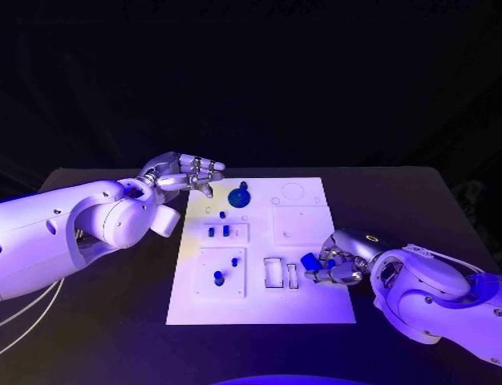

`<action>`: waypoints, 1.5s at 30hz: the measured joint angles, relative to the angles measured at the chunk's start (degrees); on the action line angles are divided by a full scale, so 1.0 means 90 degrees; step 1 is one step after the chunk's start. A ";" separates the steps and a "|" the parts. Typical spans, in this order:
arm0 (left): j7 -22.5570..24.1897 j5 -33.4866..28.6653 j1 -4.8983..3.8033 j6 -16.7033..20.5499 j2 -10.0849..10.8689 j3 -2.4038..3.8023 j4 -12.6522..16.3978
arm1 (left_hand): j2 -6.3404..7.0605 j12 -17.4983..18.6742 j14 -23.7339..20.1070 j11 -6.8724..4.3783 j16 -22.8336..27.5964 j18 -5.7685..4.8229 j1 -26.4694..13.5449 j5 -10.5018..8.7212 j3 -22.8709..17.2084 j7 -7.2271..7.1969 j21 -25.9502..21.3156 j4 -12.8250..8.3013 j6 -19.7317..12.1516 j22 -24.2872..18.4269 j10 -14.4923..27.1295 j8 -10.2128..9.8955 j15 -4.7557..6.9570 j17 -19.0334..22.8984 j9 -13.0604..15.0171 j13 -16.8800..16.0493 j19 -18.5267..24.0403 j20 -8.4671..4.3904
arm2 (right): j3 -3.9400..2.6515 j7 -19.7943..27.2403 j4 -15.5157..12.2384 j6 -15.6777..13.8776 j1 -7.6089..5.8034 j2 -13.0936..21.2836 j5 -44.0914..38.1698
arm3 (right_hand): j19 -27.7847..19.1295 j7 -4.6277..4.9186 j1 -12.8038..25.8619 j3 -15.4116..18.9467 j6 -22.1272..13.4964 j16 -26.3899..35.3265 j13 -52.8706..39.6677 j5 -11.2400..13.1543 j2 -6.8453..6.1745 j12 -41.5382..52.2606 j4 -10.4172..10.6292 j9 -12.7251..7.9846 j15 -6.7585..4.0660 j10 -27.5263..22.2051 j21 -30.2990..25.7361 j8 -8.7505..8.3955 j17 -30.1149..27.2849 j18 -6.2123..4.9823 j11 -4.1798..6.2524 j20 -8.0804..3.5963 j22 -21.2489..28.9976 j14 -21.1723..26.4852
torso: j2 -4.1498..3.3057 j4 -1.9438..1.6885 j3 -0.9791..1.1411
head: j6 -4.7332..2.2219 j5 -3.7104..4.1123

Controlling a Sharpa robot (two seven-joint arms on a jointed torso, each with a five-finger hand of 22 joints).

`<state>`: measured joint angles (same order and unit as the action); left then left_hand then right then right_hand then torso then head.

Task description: Assemble the parts on the task board

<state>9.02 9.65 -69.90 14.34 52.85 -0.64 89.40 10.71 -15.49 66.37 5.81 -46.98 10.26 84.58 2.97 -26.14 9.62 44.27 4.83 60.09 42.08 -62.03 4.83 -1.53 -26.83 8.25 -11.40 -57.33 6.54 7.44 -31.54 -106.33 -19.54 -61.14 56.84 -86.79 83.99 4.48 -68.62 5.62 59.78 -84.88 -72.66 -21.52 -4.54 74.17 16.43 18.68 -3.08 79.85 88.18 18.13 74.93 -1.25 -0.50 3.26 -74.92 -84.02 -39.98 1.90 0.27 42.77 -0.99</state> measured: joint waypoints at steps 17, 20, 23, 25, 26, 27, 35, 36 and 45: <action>-0.0009 0.0000 0.0001 -0.0027 0.0047 0.0000 0.0021 | 0.0000 0.0000 0.0000 0.0000 0.0000 0.0000 0.0000 0.0000 0.0000 0.0000 0.0000 0.0000 0.0000 -0.0006 0.0000 0.0000 0.0000 0.0008 0.0001 0.0000 0.0000 0.0000 | 0.0020 0.0040 -0.0123 -0.0327 0.0091 0.0039 0.0017 | 0.0001 -0.0005 -0.0339 0.0044 -0.0022 -0.0026 -0.0146 -0.0350 0.0267 0.0023 -0.0026 0.0093 -0.0046 0.0066 0.0051 0.0103 -0.0001 0.0000 0.0067 -0.0047 0.0000 -0.0001 | 0.0008 0.0002 -0.0005 | -0.0001 -0.0036; -0.0010 0.0000 0.0001 -0.0031 0.0048 0.0000 0.0021 | 0.0000 0.0000 0.0000 0.0000 0.0000 0.0001 0.0000 0.0000 0.0000 0.0000 0.0000 0.0000 0.0000 -0.0006 0.0000 0.0000 0.0000 0.0008 0.0001 0.0000 0.0000 0.0000 | 0.0025 0.0034 -0.0259 -0.0456 0.0047 0.0075 0.0047 | 0.0001 -0.0005 -0.0357 0.0056 -0.0021 -0.0026 -0.0175 -0.0553 0.0284 0.0027 -0.0016 0.0142 -0.0046 0.0068 0.0107 0.0155 -0.0001 -0.0001 0.0068 -0.0047 0.0001 -0.0001 | 0.0012 0.0005 -0.0005 | -0.0013 -0.0038; -0.0012 0.0000 0.0001 -0.0037 0.0048 0.0000 0.0015 | 0.0000 0.0000 0.0000 0.0000 0.0000 0.0000 0.0000 0.0000 0.0000 0.0000 0.0000 0.0000 0.0000 -0.0006 0.0000 0.0000 0.0000 0.0008 0.0001 0.0000 0.0000 0.0000 | 0.0007 0.0040 -0.0366 -0.0622 -0.0073 0.0045 0.0101 | 0.0001 -0.0005 -0.0374 0.0079 -0.0021 -0.0049 -0.0194 -0.0643 0.0301 0.0027 -0.0008 0.0143 -0.0046 0.0092 0.0125 0.0176 -0.0002 0.0000 0.0091 -0.0047 0.0001 -0.0001 | 0.0015 0.0007 -0.0006 | -0.0021 -0.0038; -0.0013 0.0000 0.0001 -0.0040 0.0042 0.0000 0.0013 | 0.0000 0.0000 0.0000 0.0000 0.0000 0.0001 0.0000 0.0000 0.0000 0.0000 0.0000 0.0000 0.0000 -0.0006 0.0000 0.0000 0.0000 0.0007 0.0001 0.0000 0.0000 0.0000 | -0.0004 0.0052 -0.0424 -0.0728 -0.0135 -0.0010 0.0154 | 0.0001 -0.0005 -0.0384 0.0079 -0.0021 -0.0049 -0.0205 -0.0652 0.0310 0.0054 -0.0008 0.0144 -0.0046 0.0091 0.0125 0.0177 -0.0002 -0.0001 0.0091 -0.0047 0.0001 -0.0001 | 0.0015 0.0007 -0.0007 | -0.0029 -0.0030; -0.0014 0.0000 0.0001 -0.0043 0.0039 0.0000 0.0012 | 0.0000 0.0000 0.0000 0.0000 0.0000 0.0001 0.0000 0.0000 0.0000 0.0000 0.0000 0.0000 0.0000 -0.0006 0.0000 0.0000 0.0000 0.0007 0.0001 0.0000 0.0000 0.0000 | -0.0005 0.0056 -0.0440 -0.0763 -0.0148 -0.0047 0.0183 | 0.0001 -0.0005 -0.0396 0.0079 -0.0021 -0.0049 -0.0206 -0.0652 0.0321 0.0053 -0.0008 0.0144 -0.0060 0.0091 0.0125 0.0177 -0.0002 0.0000 0.0092 -0.0047 0.0001 0.0014 | 0.0015 0.0007 -0.0008 | -0.0034 -0.0026; -0.0014 0.0000 0.0001 -0.0046 0.0035 0.0000 0.0012 | 0.0000 0.0000 0.0000 0.0000 0.0000 0.0000 0.0000 0.0000 0.0000 0.0000 0.0000 0.0000 0.0000 -0.0006 0.0000 0.0000 0.0000 0.0007 0.0001 0.0000 0.0000 0.0000 | -0.0005 0.0060 -0.0444 -0.0791 -0.0157 -0.0095 0.0212 | 0.0001 -0.0005 -0.0399 0.0080 -0.0021 -0.0049 -0.0212 -0.0664 0.0325 0.0053 -0.0008 0.0144 -0.0069 0.0091 0.0125 0.0177 -0.0002 -0.0001 0.0091 -0.0047 0.0001 0.0022 | 0.0015 0.0007 -0.0008 | -0.0040 -0.0020; -0.0017 0.0000 0.0001 -0.0070 0.0020 0.0000 0.0013 | 0.0000 0.0000 0.0000 0.0000 0.0000 0.0000 0.0000 0.0000 0.0000 0.0000 0.0000 0.0000 0.0000 -0.0006 0.0000 0.0000 0.0000 0.0007 0.0002 0.0000 0.0000 0.0000 | 0.0010 0.0099 -0.0341 -0.0821 -0.0129 -0.0569 0.0524 | 0.0001 -0.0005 -0.0407 0.0115 -0.0021 -0.0049 -0.0217 -0.0703 0.0332 0.0052 0.0027 0.0145 -0.0069 0.0091 0.0125 0.0173 -0.0002 -0.0001 0.0091 -0.0047 0.0001 0.0023 | 0.0008 0.0003 -0.0009 | -0.0051 -0.0022; -0.0017 0.0000 0.0001 -0.0071 0.0020 0.0000 0.0013 | 0.0000 0.0000 0.0000 0.0000 0.0000 0.0000 0.0000 0.0000 0.0000 0.0000 0.0000 0.0000 0.0000 -0.0006 0.0000 0.0000 0.0000 0.0007 0.0002 0.0000 0.0000 0.0000 | 0.0014 0.0101 -0.0316 -0.0804 -0.0116 -0.0612 0.0562 | 0.0001 -0.0005 -0.0405 0.0143 -0.0021 -0.0049 -0.0223 -0.0703 0.0334 0.0053 0.0035 0.0145 -0.0069 0.0091 0.0125 0.0176 -0.0002 0.0000 0.0091 -0.0047 0.0001 0.0023 | 0.0007 0.0003 -0.0009 | -0.0048 -0.0027; -0.0020 -0.0001 0.0001 -0.0083 0.0018 0.0000 0.0017 | 0.0000 0.0000 0.0000 0.0000 0.0000 0.0000 0.0000 0.0000 0.0000 0.0000 0.0000 0.0000 0.0000 -0.0005 0.0000 0.0000 0.0000 0.0007 0.0002 0.0000 0.0000 0.0000 | 0.0029 0.0063 -0.0155 -0.0547 -0.0039 -0.0897 0.0804 | 0.0001 -0.0093 0.0139 0.0437 0.0071 -0.0049 -0.0261 -0.0466 0.0550 0.0052 0.0037 0.0412 -0.0092 0.0148 0.0125 0.0303 0.0001 0.0000 0.0147 -0.0094 0.0002 -0.0001 | 0.0005 0.0003 -0.0006 | 0.0004 -0.0067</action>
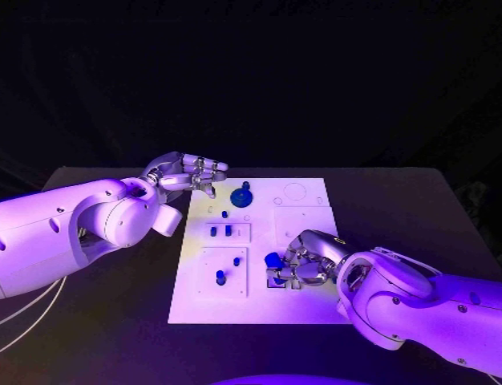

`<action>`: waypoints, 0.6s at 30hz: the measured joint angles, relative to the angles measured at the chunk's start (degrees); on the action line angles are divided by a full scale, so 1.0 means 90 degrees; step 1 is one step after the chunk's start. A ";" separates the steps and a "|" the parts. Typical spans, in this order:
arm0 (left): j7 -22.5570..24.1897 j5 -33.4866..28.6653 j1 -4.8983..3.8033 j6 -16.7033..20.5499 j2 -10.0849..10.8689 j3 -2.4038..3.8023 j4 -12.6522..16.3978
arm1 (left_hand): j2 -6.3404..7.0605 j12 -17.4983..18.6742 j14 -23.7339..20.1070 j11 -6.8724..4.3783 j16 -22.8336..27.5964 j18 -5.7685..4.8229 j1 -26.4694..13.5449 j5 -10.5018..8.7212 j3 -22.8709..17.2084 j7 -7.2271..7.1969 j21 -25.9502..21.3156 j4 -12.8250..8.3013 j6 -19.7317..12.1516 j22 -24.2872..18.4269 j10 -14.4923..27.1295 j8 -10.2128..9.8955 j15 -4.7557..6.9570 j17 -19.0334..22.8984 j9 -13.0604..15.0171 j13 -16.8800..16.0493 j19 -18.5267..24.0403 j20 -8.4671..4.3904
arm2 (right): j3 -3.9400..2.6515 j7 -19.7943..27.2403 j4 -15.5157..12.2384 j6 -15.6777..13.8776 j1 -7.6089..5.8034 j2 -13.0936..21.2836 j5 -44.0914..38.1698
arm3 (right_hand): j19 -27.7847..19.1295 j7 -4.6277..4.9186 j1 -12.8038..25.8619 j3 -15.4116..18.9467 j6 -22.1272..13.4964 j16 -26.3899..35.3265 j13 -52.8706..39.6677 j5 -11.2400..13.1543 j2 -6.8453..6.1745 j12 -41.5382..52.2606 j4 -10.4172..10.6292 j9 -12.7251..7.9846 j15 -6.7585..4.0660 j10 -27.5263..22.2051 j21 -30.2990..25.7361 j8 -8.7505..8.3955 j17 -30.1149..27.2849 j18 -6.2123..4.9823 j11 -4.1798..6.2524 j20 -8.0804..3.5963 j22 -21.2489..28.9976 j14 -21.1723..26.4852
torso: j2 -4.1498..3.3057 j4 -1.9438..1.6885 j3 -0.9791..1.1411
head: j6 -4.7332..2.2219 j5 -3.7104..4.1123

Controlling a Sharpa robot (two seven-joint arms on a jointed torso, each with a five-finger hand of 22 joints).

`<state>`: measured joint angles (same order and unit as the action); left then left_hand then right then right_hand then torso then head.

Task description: Assemble the parts on the task board

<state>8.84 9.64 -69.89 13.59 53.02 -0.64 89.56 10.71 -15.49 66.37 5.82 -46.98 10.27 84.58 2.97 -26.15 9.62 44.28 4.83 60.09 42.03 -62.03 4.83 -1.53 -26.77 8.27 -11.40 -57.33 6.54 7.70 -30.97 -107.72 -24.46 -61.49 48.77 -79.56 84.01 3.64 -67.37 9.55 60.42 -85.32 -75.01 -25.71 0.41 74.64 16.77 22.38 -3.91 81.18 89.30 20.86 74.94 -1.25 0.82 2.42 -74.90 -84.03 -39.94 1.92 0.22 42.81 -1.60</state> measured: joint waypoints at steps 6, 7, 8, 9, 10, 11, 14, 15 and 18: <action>-0.0001 0.0000 0.0000 -0.0006 0.0004 0.0000 0.0002 | 0.0000 0.0000 0.0000 0.0000 0.0000 0.0000 0.0000 0.0000 0.0000 0.0000 0.0000 0.0000 0.0000 0.0000 0.0000 0.0000 0.0000 0.0000 0.0000 0.0000 0.0000 0.0000 | 0.0001 -0.0078 0.0044 0.0145 0.0008 -0.0013 0.0037 | 0.0000 -0.0033 0.0106 0.0073 0.0033 0.0000 0.0001 0.0035 0.0044 0.0041 -0.0001 0.0075 -0.0036 0.0035 0.0000 0.0073 0.0001 0.0001 0.0035 0.0000 -0.0005 0.0010 | 0.0001 0.0007 0.0002 | 0.0023 -0.0015; -0.0002 0.0000 0.0000 -0.0007 0.0005 0.0000 0.0002 | 0.0000 0.0000 0.0000 0.0000 0.0000 0.0000 0.0000 0.0000 0.0000 0.0000 0.0000 0.0000 0.0000 0.0000 0.0000 0.0000 0.0000 0.0000 0.0000 0.0000 0.0000 0.0000 | 0.0001 -0.0091 0.0047 0.0165 0.0009 -0.0012 0.0037 | 0.0000 -0.0033 0.0131 0.0084 0.0033 0.0000 0.0001 0.0035 0.0064 0.0042 -0.0004 0.0089 -0.0045 0.0034 0.0000 0.0093 0.0001 0.0001 0.0035 0.0000 -0.0005 0.0001 | 0.0001 0.0007 0.0001 | 0.0024 -0.0017; -0.0002 0.0000 0.0000 -0.0007 0.0005 0.0000 0.0002 | 0.0000 0.0000 0.0000 0.0000 0.0000 0.0000 0.0000 0.0000 0.0000 0.0000 0.0000 0.0000 0.0000 0.0000 0.0000 0.0000 0.0000 0.0000 0.0000 0.0000 0.0000 0.0000 | 0.0001 -0.0108 0.0049 0.0189 0.0010 -0.0011 0.0037 | 0.0000 -0.0057 0.0201 0.0127 0.0057 0.0000 0.0001 0.0045 0.0074 0.0058 -0.0001 0.0105 -0.0045 0.0049 0.0000 0.0107 0.0001 0.0000 0.0049 0.0000 -0.0005 0.0001 | 0.0001 0.0009 0.0001 | 0.0027 -0.0018; -0.0002 0.0000 0.0000 -0.0008 0.0005 0.0000 0.0002 | 0.0000 0.0000 0.0000 0.0000 0.0000 0.0000 0.0000 0.0000 0.0000 0.0000 0.0000 0.0000 0.0000 0.0000 0.0000 0.0000 0.0000 0.0000 0.0000 0.0000 0.0000 0.0000 | 0.0001 -0.0120 0.0050 0.0210 0.0010 -0.0008 0.0036 | 0.0000 -0.0091 0.0247 0.0155 0.0091 0.0000 0.0001 0.0062 0.0099 0.0068 0.0005 0.0127 -0.0045 0.0058 0.0000 0.0112 0.0001 0.0001 0.0058 0.0000 -0.0005 0.0001 | 0.0002 0.0010 0.0001 | 0.0028 -0.0019; -0.0003 0.0000 0.0000 -0.0009 0.0005 0.0000 0.0002 | 0.0000 0.0000 0.0000 0.0000 0.0000 0.0000 0.0000 0.0000 0.0000 0.0000 0.0000 0.0000 0.0000 0.0000 0.0000 0.0000 0.0000 0.0000 0.0000 0.0000 0.0000 0.0000 | 0.0001 -0.0132 0.0050 0.0227 0.0011 -0.0004 0.0034 | -0.0002 -0.0115 0.0334 0.0189 0.0116 0.0000 0.0001 0.0063 0.0118 0.0068 0.0009 0.0152 -0.0045 0.0070 0.0000 0.0136 0.0001 0.0000 0.0070 -0.0030 -0.0005 0.0001 | 0.0002 0.0010 0.0001 | 0.0028 -0.0019; -0.0003 0.0000 0.0000 -0.0010 0.0005 0.0000 0.0002 | 0.0000 0.0000 0.0000 0.0000 0.0000 0.0000 0.0000 0.0000 0.0000 0.0000 0.0000 0.0000 0.0000 0.0000 0.0000 0.0000 0.0000 0.0000 0.0000 0.0000 0.0000 0.0000 | 0.0001 -0.0140 0.0050 0.0237 0.0011 -0.0001 0.0031 | -0.0004 -0.0120 0.0351 0.0205 0.0121 0.0000 0.0001 0.0063 0.0132 0.0079 0.0008 0.0164 -0.0045 0.0079 0.0000 0.0144 0.0001 0.0001 0.0073 -0.0041 -0.0005 0.0001 | 0.0002 0.0010 0.0002 | 0.0027 -0.0019; -0.0005 0.0000 0.0000 -0.0014 0.0002 0.0000 -0.0002 | 0.0000 0.0000 0.0000 0.0000 0.0000 0.0000 0.0000 0.0000 0.0000 0.0000 0.0000 0.0000 0.0000 0.0000 0.0000 0.0000 0.0000 0.0000 0.0000 0.0000 0.0000 0.0000 | 0.0001 -0.0172 0.0049 0.0277 0.0012 0.0010 0.0011 | 0.0001 -0.0146 0.0441 0.0239 0.0147 0.0000 0.0001 0.0063 0.0162 0.0106 0.0009 0.0193 -0.0051 0.0113 0.0040 0.0170 0.0000 0.0043 0.0069 -0.0046 -0.0005 0.0007 | 0.0005 0.0009 0.0005 | 0.0002 -0.0009; -0.0006 0.0000 0.0000 -0.0015 0.0001 0.0000 -0.0004 | 0.0000 0.0000 0.0000 0.0000 0.0000 -0.0001 0.0000 0.0000 0.0000 0.0000 0.0000 0.0000 0.0000 0.0000 0.0000 0.0000 0.0000 0.0000 0.0000 0.0000 0.0000 0.0000 | 0.0001 -0.0188 0.0046 0.0290 0.0013 0.0015 -0.0004 | 0.0001 -0.0147 0.0470 0.0258 0.0148 0.0000 0.0001 0.0063 0.0190 0.0106 0.0009 0.0205 -0.0067 0.0113 0.0044 0.0171 0.0000 0.0075 0.0069 -0.0046 -0.0005 0.0023 | 0.0006 0.0009 0.0005 | -0.0004 -0.0007; -0.0007 0.0000 0.0001 -0.0018 -0.0001 0.0000 -0.0007 | 0.0000 0.0000 0.0000 0.0000 0.0000 0.0000 0.0000 0.0000 0.0000 0.0000 0.0000 0.0000 0.0000 0.0000 0.0000 0.0000 0.0000 0.0000 0.0000 0.0000 0.0000 0.0000 | 0.0001 -0.0218 0.0036 0.0305 0.0014 0.0021 -0.0051 | 0.0001 -0.0166 0.0498 0.0274 0.0167 0.0000 0.0002 0.0062 0.0217 0.0106 0.0007 0.0221 -0.0082 0.0127 0.0044 0.0172 0.0000 0.0098 0.0082 -0.0045 -0.0004 0.0009 | 0.0009 0.0010 0.0005 | -0.0014 -0.0007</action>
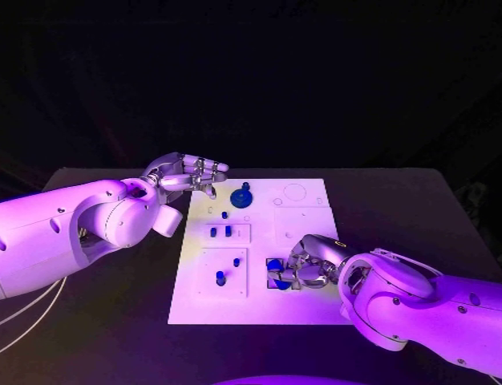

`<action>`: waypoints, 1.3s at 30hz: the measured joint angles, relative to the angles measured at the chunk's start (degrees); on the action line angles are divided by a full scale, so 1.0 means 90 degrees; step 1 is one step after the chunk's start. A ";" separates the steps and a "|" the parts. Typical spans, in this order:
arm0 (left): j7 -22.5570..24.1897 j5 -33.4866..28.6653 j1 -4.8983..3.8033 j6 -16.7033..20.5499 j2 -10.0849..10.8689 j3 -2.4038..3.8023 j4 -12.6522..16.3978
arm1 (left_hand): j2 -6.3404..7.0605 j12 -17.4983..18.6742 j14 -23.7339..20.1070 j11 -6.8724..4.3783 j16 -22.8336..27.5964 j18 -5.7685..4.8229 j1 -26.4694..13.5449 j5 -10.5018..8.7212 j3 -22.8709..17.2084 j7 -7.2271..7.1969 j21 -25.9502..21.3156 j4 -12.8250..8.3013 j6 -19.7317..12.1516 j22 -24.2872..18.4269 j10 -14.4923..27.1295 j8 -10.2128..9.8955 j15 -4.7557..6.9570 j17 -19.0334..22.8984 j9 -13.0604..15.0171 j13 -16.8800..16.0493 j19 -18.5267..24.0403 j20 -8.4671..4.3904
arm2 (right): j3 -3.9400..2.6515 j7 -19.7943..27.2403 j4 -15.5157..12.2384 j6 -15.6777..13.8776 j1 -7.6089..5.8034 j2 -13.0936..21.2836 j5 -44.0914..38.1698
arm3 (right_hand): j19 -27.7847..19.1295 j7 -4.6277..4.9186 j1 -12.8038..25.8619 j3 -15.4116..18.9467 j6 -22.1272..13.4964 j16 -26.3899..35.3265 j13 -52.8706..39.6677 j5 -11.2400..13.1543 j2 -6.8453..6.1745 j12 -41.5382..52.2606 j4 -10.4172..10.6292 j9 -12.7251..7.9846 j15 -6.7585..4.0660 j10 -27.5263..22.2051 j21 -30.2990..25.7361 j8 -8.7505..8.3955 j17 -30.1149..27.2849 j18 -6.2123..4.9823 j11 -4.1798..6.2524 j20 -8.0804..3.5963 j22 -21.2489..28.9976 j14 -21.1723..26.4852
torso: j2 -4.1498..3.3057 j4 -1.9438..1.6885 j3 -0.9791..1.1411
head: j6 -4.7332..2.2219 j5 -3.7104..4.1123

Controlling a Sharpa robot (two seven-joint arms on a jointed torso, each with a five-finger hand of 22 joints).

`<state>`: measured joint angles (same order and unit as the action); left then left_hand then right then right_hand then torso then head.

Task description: Assemble the parts on the task board

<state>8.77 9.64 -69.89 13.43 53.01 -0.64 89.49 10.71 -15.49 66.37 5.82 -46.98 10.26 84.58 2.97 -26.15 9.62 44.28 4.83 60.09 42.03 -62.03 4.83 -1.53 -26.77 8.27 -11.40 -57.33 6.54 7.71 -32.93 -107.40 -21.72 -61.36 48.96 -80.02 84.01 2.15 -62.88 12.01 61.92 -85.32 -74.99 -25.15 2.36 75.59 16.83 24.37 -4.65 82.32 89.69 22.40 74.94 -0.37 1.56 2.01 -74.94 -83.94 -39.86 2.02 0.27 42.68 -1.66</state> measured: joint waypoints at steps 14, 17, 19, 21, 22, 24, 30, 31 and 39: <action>-0.0009 0.0000 0.0004 -0.0017 -0.0004 -0.0001 -0.0009 | 0.0000 0.0000 0.0000 0.0000 0.0000 0.0000 0.0000 0.0000 0.0000 0.0000 0.0000 0.0000 0.0000 0.0000 0.0000 0.0000 0.0000 0.0000 0.0000 0.0000 0.0000 0.0000 | -0.0001 -0.0131 0.0004 -0.0003 0.0001 -0.0005 -0.0339 | -0.0022 0.0044 0.0967 0.0371 -0.0046 0.0000 0.0001 0.2049 -0.0225 -0.0131 0.0008 0.0189 -0.0009 0.0009 -0.0044 0.0046 -0.0001 0.0000 0.0009 -0.0022 0.0001 -0.0009 | -0.0005 0.0001 -0.0002 | -0.0027 -0.0004; -0.0010 0.0000 0.0004 -0.0019 0.0000 -0.0001 -0.0009 | 0.0000 0.0000 0.0000 0.0014 0.0000 0.0000 0.0000 0.0000 0.0000 0.0000 0.0000 0.0000 0.0000 -0.0003 0.0014 0.0000 0.0000 0.0005 0.0000 0.0003 0.0000 0.0000 | -0.0001 -0.0151 -0.0019 -0.0005 0.0001 0.0031 -0.0413 | -0.0022 0.0044 0.0973 0.0326 -0.0045 0.0000 0.0001 0.2047 -0.0231 -0.0131 0.0003 0.0199 -0.0009 0.0009 -0.0044 0.0046 -0.0001 0.0000 0.0009 -0.0022 0.0001 -0.0009 | -0.0006 0.0001 -0.0004 | -0.0026 0.0004; -0.0012 0.0000 0.0004 -0.0020 0.0003 -0.0001 -0.0009 | 0.0000 0.0000 0.0000 0.0023 0.0000 0.0000 0.0000 0.0000 0.0000 0.0000 0.0000 0.0000 0.0000 -0.0009 0.0023 0.0000 0.0000 0.0013 0.0001 0.0006 0.0000 0.0000 | -0.0001 -0.0153 -0.0052 -0.0007 0.0001 0.0060 -0.0450 | -0.0022 0.0044 0.0973 0.0251 -0.0046 0.0000 0.0001 0.1949 -0.0231 -0.0131 -0.0002 0.0217 -0.0008 0.0009 -0.0044 0.0046 -0.0002 0.0000 0.0009 -0.0022 0.0001 -0.0009 | -0.0006 0.0001 -0.0003 | -0.0018 0.0004; -0.0013 0.0000 0.0004 -0.0022 0.0005 -0.0002 -0.0008 | 0.0000 0.0000 0.0000 0.0023 0.0000 0.0000 0.0000 0.0000 0.0000 0.0000 0.0000 0.0000 0.0000 -0.0009 0.0023 0.0000 0.0000 0.0013 0.0001 0.0006 0.0000 0.0000 | -0.0001 -0.0153 -0.0103 -0.0009 0.0001 0.0103 -0.0488 | -0.0022 0.0044 0.0883 0.0159 -0.0045 0.0000 0.0001 0.1711 -0.0208 -0.0131 -0.0012 0.0248 -0.0008 0.0009 -0.0044 0.0046 -0.0002 0.0000 0.0009 -0.0022 0.0002 -0.0009 | -0.0006 0.0000 -0.0002 | -0.0015 0.0005; -0.0014 0.0000 0.0004 -0.0023 0.0007 -0.0002 -0.0007 | 0.0000 0.0000 0.0000 0.0023 0.0000 0.0000 0.0000 0.0000 0.0000 0.0000 0.0000 0.0000 0.0000 -0.0009 0.0023 0.0000 0.0000 0.0013 0.0000 0.0006 0.0000 0.0000 | -0.0002 -0.0151 -0.0129 -0.0009 0.0001 0.0126 -0.0501 | -0.0022 0.0044 0.0756 0.0136 -0.0045 0.0000 0.0001 0.1607 -0.0188 -0.0131 -0.0036 0.0263 -0.0008 0.0009 -0.0044 0.0046 -0.0002 0.0000 0.0009 -0.0022 0.0002 -0.0009 | -0.0006 0.0000 -0.0002 | -0.0015 0.0005; -0.0015 0.0000 0.0004 -0.0024 0.0009 -0.0002 -0.0007 | 0.0000 0.0000 0.0000 0.0023 0.0000 0.0001 0.0000 0.0000 0.0000 0.0000 0.0000 0.0000 0.0000 -0.0009 0.0023 0.0000 0.0000 0.0013 0.0001 0.0005 0.0000 0.0000 | -0.0002 -0.0138 -0.0178 -0.0009 0.0001 0.0178 -0.0525 | -0.0022 0.0034 0.0428 0.0074 -0.0055 0.0000 0.0001 0.1341 -0.0138 -0.0131 -0.0098 0.0293 -0.0008 0.0009 -0.0042 0.0071 -0.0002 -0.0001 0.0009 -0.0022 0.0002 -0.0009 | -0.0006 0.0000 -0.0003 | -0.0013 0.0005; -0.0018 0.0000 0.0006 -0.0027 0.0017 -0.0003 -0.0005 | 0.0000 0.0000 0.0000 0.0023 0.0000 0.0000 0.0000 0.0000 0.0000 0.0000 0.0000 0.0000 0.0000 -0.0009 0.0023 0.0000 0.0000 0.0013 0.0000 0.0005 0.0000 0.0000 | -0.0002 -0.0066 -0.0307 0.0007 0.0002 0.0332 -0.0556 | -0.0022 0.0021 -0.0273 -0.0011 -0.0069 0.0000 -0.0004 0.1080 -0.0130 -0.0089 -0.0239 0.0346 -0.0008 0.0055 0.0000 0.0071 -0.0002 0.0000 0.0009 -0.0022 0.0002 -0.0009 | -0.0003 0.0000 -0.0004 | -0.0007 0.0007; -0.0018 0.0000 0.0006 -0.0028 0.0017 -0.0003 -0.0005 | 0.0000 0.0000 0.0000 0.0023 0.0000 0.0000 0.0000 0.0000 0.0000 0.0000 0.0000 0.0000 0.0000 -0.0009 0.0023 0.0000 0.0000 0.0013 -0.0002 0.0005 0.0000 0.0000 | -0.0002 -0.0058 -0.0312 0.0008 0.0002 0.0351 -0.0559 | -0.0022 0.0021 -0.0316 -0.0021 -0.0068 0.0000 -0.0012 0.1058 -0.0122 -0.0088 -0.0248 0.0346 -0.0008 0.0055 0.0000 0.0071 -0.0002 0.0000 0.0009 -0.0022 0.0002 -0.0009 | -0.0002 0.0000 -0.0003 | -0.0007 0.0010; -0.0019 0.0000 0.0010 -0.0030 0.0023 -0.0006 -0.0005 | 0.0000 0.0000 0.0000 0.0023 0.0000 0.0000 0.0000 0.0000 0.0000 0.0000 0.0001 0.0000 0.0000 -0.0008 0.0023 0.0000 0.0000 0.0013 -0.0004 0.0005 0.0000 0.0000 | -0.0004 0.0094 -0.0426 -0.0086 -0.0113 0.1018 -0.0534 | -0.0023 0.0045 -0.0987 -0.0187 -0.0206 0.0000 -0.0064 0.0637 -0.0101 -0.0200 -0.0504 0.0325 -0.0005 0.0021 -0.0106 -0.0031 -0.0003 -0.0001 -0.0052 -0.0022 0.0003 -0.0009 | 0.0004 0.0001 -0.0007 | -0.0015 0.0084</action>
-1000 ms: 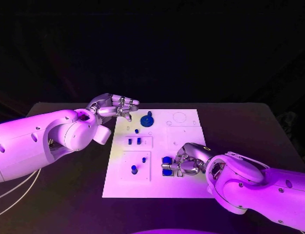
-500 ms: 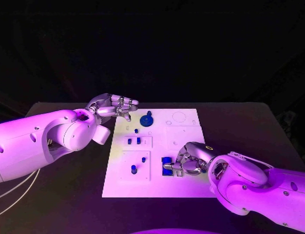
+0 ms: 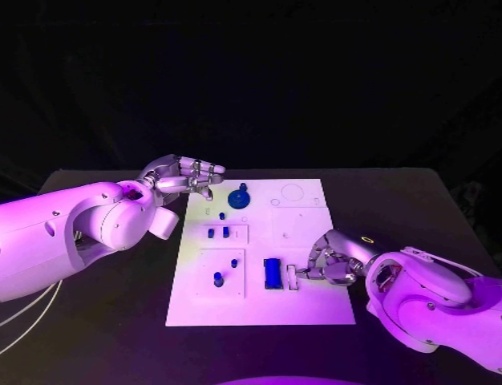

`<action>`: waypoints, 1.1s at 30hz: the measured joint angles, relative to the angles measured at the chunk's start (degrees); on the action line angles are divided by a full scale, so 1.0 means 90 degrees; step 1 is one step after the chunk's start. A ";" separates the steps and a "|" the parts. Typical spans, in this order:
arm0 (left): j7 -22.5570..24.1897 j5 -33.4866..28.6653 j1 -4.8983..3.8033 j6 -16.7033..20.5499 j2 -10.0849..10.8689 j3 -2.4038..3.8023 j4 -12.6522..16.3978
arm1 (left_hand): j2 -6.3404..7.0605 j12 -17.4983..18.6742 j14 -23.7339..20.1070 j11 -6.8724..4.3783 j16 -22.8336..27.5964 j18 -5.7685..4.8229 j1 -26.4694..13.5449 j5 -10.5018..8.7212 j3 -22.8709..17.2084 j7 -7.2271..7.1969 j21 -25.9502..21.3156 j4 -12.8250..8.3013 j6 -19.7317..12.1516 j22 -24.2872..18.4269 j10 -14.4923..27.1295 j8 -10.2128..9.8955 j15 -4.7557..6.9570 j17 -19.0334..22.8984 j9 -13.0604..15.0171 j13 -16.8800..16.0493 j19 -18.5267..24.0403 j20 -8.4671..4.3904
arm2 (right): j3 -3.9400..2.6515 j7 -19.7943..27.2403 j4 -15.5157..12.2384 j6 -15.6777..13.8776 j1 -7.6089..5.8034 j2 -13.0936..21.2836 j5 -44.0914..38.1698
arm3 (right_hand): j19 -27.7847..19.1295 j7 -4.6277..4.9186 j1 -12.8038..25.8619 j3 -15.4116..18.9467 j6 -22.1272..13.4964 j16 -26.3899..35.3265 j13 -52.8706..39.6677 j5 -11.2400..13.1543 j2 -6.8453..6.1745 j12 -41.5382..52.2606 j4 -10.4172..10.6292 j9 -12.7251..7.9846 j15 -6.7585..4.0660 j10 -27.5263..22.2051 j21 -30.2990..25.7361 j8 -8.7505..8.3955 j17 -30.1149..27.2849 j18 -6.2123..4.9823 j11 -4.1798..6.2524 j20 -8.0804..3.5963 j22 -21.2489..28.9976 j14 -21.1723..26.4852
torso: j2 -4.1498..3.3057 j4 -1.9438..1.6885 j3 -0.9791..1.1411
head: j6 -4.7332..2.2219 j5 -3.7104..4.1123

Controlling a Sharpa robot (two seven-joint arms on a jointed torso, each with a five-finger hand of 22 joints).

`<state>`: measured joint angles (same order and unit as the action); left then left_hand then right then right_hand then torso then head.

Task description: Assemble the parts on the task board

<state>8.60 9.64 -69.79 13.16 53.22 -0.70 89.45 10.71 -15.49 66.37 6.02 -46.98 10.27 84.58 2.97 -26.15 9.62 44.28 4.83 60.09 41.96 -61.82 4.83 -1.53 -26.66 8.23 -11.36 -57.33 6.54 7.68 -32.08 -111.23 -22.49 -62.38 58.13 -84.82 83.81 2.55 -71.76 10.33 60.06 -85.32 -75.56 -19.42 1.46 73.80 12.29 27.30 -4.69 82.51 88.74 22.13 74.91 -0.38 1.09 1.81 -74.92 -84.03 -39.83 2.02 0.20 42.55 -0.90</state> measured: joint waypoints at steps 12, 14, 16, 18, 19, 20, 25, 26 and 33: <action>0.0000 0.0000 0.0001 0.0001 -0.0015 -0.0001 -0.0011 | 0.0000 0.0000 0.0000 0.0000 0.0000 0.0000 0.0000 0.0000 0.0000 0.0000 0.0000 0.0000 0.0000 0.0000 0.0000 0.0000 0.0000 0.0000 0.0001 0.0000 0.0000 0.0000 | -0.0004 0.0250 -0.0086 -0.0179 -0.0065 0.0855 -0.0036 | 0.0000 0.0123 -0.0324 -0.0070 -0.0124 0.0049 -0.0861 0.0180 0.0104 -0.0131 -0.0029 -0.0175 0.0002 -0.0054 -0.0141 -0.0343 0.0000 0.0000 -0.0013 0.0000 0.0001 -0.0001 | -0.0007 0.0007 0.0000 | -0.0036 0.0204; 0.0000 0.0000 0.0002 0.0001 -0.0021 -0.0002 -0.0018 | 0.0000 0.0000 0.0000 0.0000 0.0000 0.0000 0.0000 0.0000 0.0000 0.0000 0.0000 0.0000 0.0000 0.0000 0.0000 0.0000 0.0000 0.0000 0.0001 0.0000 0.0000 0.0000 | -0.0003 0.0267 -0.0064 -0.0199 -0.0036 0.0889 -0.0068 | 0.0000 0.0124 -0.0332 -0.0070 -0.0124 0.0048 -0.0861 0.0180 0.0111 -0.0131 -0.0029 -0.0180 0.0002 -0.0055 -0.0141 -0.0343 -0.0001 0.0000 -0.0014 0.0000 0.0001 -0.0001 | -0.0009 0.0011 0.0003 | -0.0030 0.0226; 0.0000 0.0000 0.0004 0.0001 -0.0029 -0.0002 -0.0025 | 0.0000 0.0000 0.0000 0.0000 0.0000 0.0000 0.0000 0.0000 0.0000 0.0000 0.0000 0.0000 0.0000 0.0001 0.0000 0.0000 0.0000 0.0000 0.0001 0.0000 0.0000 0.0000 | -0.0002 0.0280 -0.0043 -0.0215 0.0009 0.0902 -0.0110 | 0.0000 0.0124 -0.0332 -0.0070 -0.0124 0.0048 -0.0903 0.0180 0.0112 -0.0131 -0.0029 -0.0180 0.0002 -0.0056 -0.0141 -0.0343 -0.0001 0.0000 -0.0014 0.0000 0.0001 -0.0001 | -0.0010 0.0011 0.0003 | -0.0026 0.0246; 0.0000 0.0000 0.0008 0.0000 -0.0035 -0.0002 -0.0027 | 0.0000 0.0000 0.0000 0.0000 0.0000 0.0000 0.0000 0.0000 0.0000 0.0000 0.0000 0.0000 0.0000 0.0000 0.0000 0.0000 0.0000 -0.0001 0.0001 0.0000 0.0000 0.0000 | 0.0001 0.0283 -0.0020 -0.0224 0.0053 0.0900 -0.0152 | 0.0000 0.0124 -0.0332 -0.0070 -0.0124 0.0049 -0.0903 0.0180 0.0112 -0.0132 -0.0029 -0.0186 0.0002 -0.0066 -0.0141 -0.0346 -0.0001 0.0000 -0.0023 0.0000 0.0001 -0.0001 | -0.0010 0.0011 0.0008 | -0.0021 0.0255; 0.0000 0.0000 0.0009 0.0000 -0.0038 -0.0002 -0.0027 | 0.0000 0.0000 0.0000 0.0000 0.0000 0.0000 0.0000 0.0000 0.0000 0.0000 0.0000 0.0000 0.0000 0.0001 0.0000 0.0000 0.0000 -0.0001 0.0001 0.0000 0.0000 0.0000 | 0.0003 0.0283 0.0002 -0.0228 0.0080 0.0896 -0.0182 | 0.0000 0.0124 -0.0332 -0.0069 -0.0124 0.0049 -0.0903 0.0201 0.0112 -0.0132 -0.0028 -0.0192 0.0002 -0.0070 -0.0141 -0.0370 -0.0001 0.0000 -0.0020 0.0000 0.0001 -0.0001 | -0.0010 0.0007 0.0007 | -0.0015 0.0261; 0.0000 0.0000 0.0010 0.0000 -0.0039 -0.0002 -0.0027 | 0.0000 0.0000 0.0000 0.0000 0.0000 0.0000 0.0000 0.0000 0.0000 0.0000 0.0000 0.0000 0.0000 0.0001 0.0000 0.0000 0.0000 0.0000 0.0001 0.0000 0.0000 0.0000 | 0.0003 0.0282 0.0017 -0.0229 0.0098 0.0890 -0.0204 | 0.0000 0.0124 -0.0332 -0.0053 -0.0124 0.0049 -0.0903 0.0204 0.0112 -0.0132 -0.0011 -0.0196 0.0002 -0.0070 -0.0141 -0.0374 -0.0001 0.0000 -0.0020 0.0000 0.0001 0.0000 | -0.0011 0.0006 0.0007 | -0.0012 0.0264; 0.0000 0.0000 0.0017 0.0000 -0.0039 -0.0002 -0.0030 | 0.0000 0.0000 0.0000 0.0000 0.0000 0.0000 0.0000 0.0000 0.0000 0.0000 0.0000 0.0000 0.0000 0.0001 0.0000 0.0000 0.0000 -0.0001 0.0001 0.0000 0.0000 0.0000 | 0.0004 0.0252 0.0126 -0.0233 0.0186 0.0804 -0.0306 | 0.0000 0.0148 -0.0332 -0.0043 -0.0099 0.0074 -0.0904 0.0204 0.0111 -0.0159 0.0032 -0.0214 0.0002 -0.0071 -0.0141 -0.0405 -0.0001 0.0000 -0.0020 0.0000 0.0001 -0.0001 | -0.0012 0.0000 0.0009 | -0.0004 0.0269; 0.0000 0.0000 0.0018 0.0000 -0.0038 -0.0003 -0.0030 | -0.0002 0.0000 0.0000 0.0000 0.0000 0.0000 -0.0002 0.0000 0.0011 0.0000 -0.0018 0.0011 0.0000 0.0001 0.0000 0.0000 0.0000 0.0000 0.0001 0.0000 0.0000 0.0000 | 0.0005 0.0244 0.0155 -0.0234 0.0205 0.0767 -0.0327 | 0.0000 0.0148 -0.0332 -0.0044 -0.0099 0.0074 -0.0914 0.0204 0.0111 -0.0169 0.0032 -0.0214 0.0002 -0.0071 -0.0141 -0.0405 -0.0001 0.0000 -0.0020 0.0000 0.0001 -0.0001 | -0.0012 0.0000 0.0009 | -0.0003 0.0269; 0.0000 0.0000 0.0022 -0.0001 -0.0037 -0.0003 -0.0030 | -0.0026 0.0000 0.0000 0.0000 0.0000 0.0000 -0.0026 0.0000 0.0017 0.0000 -0.0027 0.0017 0.0000 0.0001 0.0000 0.0000 0.0000 0.0007 0.0002 -0.0001 0.0000 0.0000 | 0.0006 0.0193 0.0303 -0.0246 0.0303 0.0551 -0.0413 | 0.0000 0.0126 -0.0331 -0.0026 -0.0077 0.0074 -0.0917 0.0203 0.0111 -0.0174 0.0049 -0.0223 0.0002 -0.0082 -0.0141 -0.0404 0.0000 0.0000 -0.0031 0.0000 0.0001 -0.0001 | -0.0012 -0.0005 0.0010 | 0.0004 0.0244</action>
<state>8.60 9.64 -69.60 13.15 52.89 -0.72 89.18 10.48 -15.49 66.37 6.02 -46.98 10.27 84.34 2.97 -25.99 9.62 44.04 4.99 60.09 41.97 -61.82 4.83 -1.53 -26.60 8.25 -11.36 -57.33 6.54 7.73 -30.34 -108.50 -24.70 -59.66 63.08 -88.54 83.81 3.69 -74.75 10.10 59.37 -84.65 -83.81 -17.59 2.46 72.23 12.74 25.29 -4.68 81.78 87.48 18.49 74.91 -0.38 0.82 1.82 -74.90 -84.03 -39.94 1.97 0.29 42.59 1.29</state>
